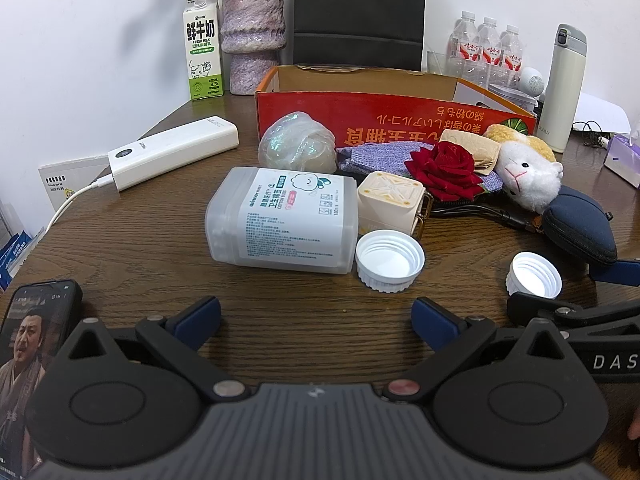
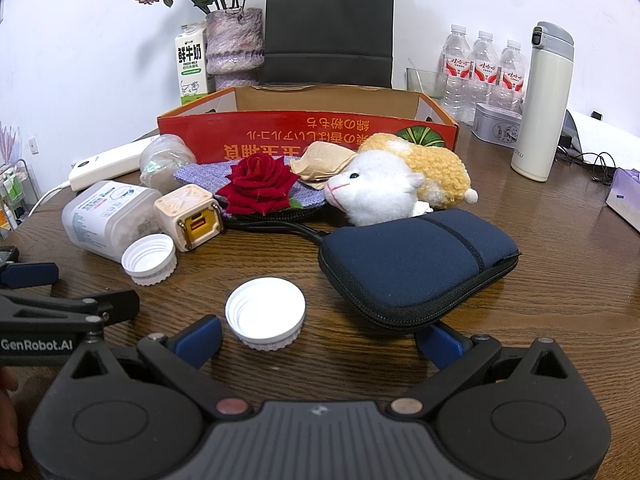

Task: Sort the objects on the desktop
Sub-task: 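Grasp the white wipes container with the left gripper while the right grasps a white cap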

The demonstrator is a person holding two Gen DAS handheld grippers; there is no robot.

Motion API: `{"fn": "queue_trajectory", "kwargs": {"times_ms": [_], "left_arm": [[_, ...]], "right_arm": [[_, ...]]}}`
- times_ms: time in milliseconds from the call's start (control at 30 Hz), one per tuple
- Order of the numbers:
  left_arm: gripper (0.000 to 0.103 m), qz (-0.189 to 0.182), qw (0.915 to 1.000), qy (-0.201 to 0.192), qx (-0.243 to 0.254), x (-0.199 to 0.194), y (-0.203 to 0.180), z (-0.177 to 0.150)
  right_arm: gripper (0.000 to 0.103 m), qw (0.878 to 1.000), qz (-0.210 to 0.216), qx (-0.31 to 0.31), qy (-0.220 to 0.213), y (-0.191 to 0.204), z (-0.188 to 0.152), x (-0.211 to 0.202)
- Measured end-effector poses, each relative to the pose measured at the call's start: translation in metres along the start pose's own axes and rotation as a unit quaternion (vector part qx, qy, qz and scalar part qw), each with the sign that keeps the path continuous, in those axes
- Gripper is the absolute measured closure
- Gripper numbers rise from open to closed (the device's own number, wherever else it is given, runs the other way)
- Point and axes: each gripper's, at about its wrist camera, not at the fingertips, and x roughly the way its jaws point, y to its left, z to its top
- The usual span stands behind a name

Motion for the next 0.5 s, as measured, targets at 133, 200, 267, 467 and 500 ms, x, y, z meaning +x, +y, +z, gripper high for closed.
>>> {"fn": "queue_trajectory", "kwargs": {"times_ms": [133,200,267,467,500], "left_arm": [[0.0,-0.002,1.0,-0.002,0.001,-0.007,-0.001,-0.004],[0.0,-0.011,0.9999,-0.01,0.007,-0.014,0.0,-0.01],[0.0,-0.024,0.9987,-0.045,0.008,-0.026,0.005,-0.013],[0.0,-0.014,0.9955,-0.093,-0.013,-0.025,0.017,0.018],[0.0,-0.004,0.9959,-0.089,-0.015,-0.018,0.017,0.025]], "right_arm": [[0.0,1.0,0.0,0.0,-0.001,0.0,0.0,0.0],[0.0,1.0,0.0,-0.008,-0.003,0.002,-0.003,-0.004],[0.001,1.0,0.0,-0.023,-0.012,0.004,-0.008,-0.012],[0.019,0.998,0.03,-0.041,-0.031,0.011,-0.002,-0.02],[0.023,0.998,0.036,-0.042,-0.034,0.012,-0.001,-0.02]]}}
